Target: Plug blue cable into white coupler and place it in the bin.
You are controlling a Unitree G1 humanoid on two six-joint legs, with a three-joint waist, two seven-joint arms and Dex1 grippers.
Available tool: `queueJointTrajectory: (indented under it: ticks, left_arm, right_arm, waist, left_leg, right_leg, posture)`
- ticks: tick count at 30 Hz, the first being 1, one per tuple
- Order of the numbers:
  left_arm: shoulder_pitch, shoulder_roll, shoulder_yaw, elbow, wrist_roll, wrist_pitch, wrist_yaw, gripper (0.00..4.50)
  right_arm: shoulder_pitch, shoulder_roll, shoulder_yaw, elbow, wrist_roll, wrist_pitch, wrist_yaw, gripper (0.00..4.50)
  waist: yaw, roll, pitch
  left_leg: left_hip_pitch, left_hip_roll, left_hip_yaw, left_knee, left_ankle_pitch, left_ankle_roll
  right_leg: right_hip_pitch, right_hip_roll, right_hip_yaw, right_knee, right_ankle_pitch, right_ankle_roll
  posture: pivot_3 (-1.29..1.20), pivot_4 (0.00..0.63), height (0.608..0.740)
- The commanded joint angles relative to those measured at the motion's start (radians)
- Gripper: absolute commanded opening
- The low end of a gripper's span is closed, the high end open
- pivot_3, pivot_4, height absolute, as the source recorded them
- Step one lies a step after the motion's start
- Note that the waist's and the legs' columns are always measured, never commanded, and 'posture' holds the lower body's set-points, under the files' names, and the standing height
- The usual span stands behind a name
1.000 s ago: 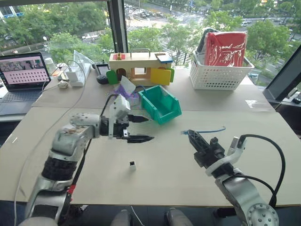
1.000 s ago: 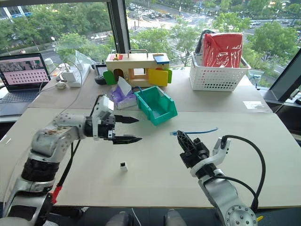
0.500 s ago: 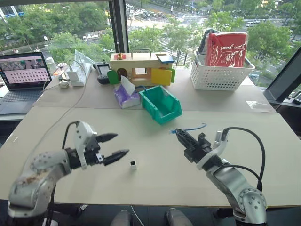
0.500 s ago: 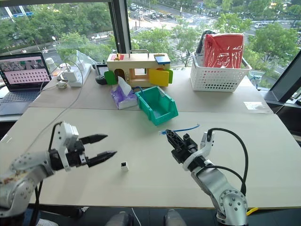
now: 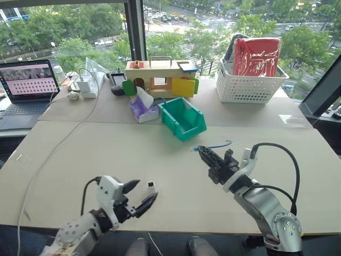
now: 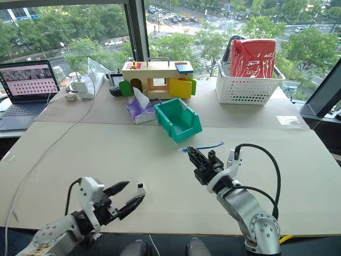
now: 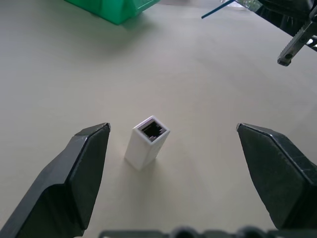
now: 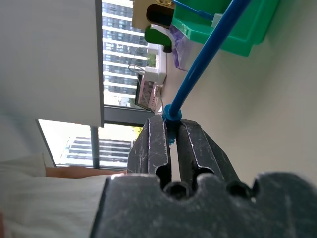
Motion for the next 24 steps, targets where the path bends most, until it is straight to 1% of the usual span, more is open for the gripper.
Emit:
queueJointTrajectory:
  ticks: [1,9,13,16,19,24]
  left_arm:
    - [-0.030,-0.016,-0.053,0.000,0.021,0.004,0.058,4.40]
    - [-0.071,-0.047,-0.131,-0.005,0.076,0.102,0.226,4.40]
    - [-0.065,-0.038,-0.164,-0.020,0.111,0.133,0.273,4.40]
    - [-0.081,-0.014,-0.215,-0.034,0.160,0.188,0.318,4.40]
    - [-0.108,0.006,-0.261,-0.059,0.192,0.292,0.368,4.40]
    - [-0.129,-0.012,-0.260,-0.083,0.217,0.403,0.435,4.40]
  right_arm:
    - [0.012,-0.011,-0.028,-0.074,0.018,-0.011,-0.006,0.00]
    - [0.068,-0.042,-0.048,-0.146,0.018,-0.025,-0.042,0.00]
    - [0.097,-0.058,-0.051,-0.180,0.026,-0.034,-0.061,0.00]
    - [0.114,-0.065,-0.048,-0.202,0.027,-0.044,-0.071,0.00]
    - [0.126,-0.058,-0.037,-0.215,0.020,-0.058,-0.075,0.00]
    - [0.144,-0.041,-0.023,-0.230,0.002,-0.080,-0.077,0.00]
  waist:
    - [-0.003,0.001,0.000]
    - [-0.002,0.002,-0.001]
    - [-0.002,0.002,-0.001]
    - [-0.002,0.002,-0.001]
    - [-0.002,0.002,-0.001]
    - [-0.003,0.003,-0.002]
  left_leg:
    - [0.000,0.000,0.000,0.000,0.000,0.000]
    - [0.000,0.000,0.000,0.000,0.000,0.000]
    - [0.000,0.000,0.000,0.000,0.000,0.000]
    - [0.000,0.000,0.000,0.000,0.000,0.000]
    - [0.000,0.000,0.000,0.000,0.000,0.000]
    - [0.000,0.000,0.000,0.000,0.000,0.000]
  right_leg:
    - [0.000,0.000,0.000,0.000,0.000,0.000]
    - [0.000,0.001,0.000,0.000,-0.001,0.002]
    - [0.000,0.001,0.000,0.000,-0.002,0.002]
    - [0.000,0.001,0.000,0.000,-0.002,0.002]
    - [0.000,0.001,0.000,0.000,-0.002,0.002]
    - [0.000,0.001,0.000,0.000,-0.002,0.003]
  posture:
    - [0.00,0.150,0.715]
    - [0.00,0.150,0.715]
    - [0.00,0.150,0.715]
    - [0.00,0.150,0.715]
    - [0.00,0.150,0.715]
    - [0.00,0.150,0.715]
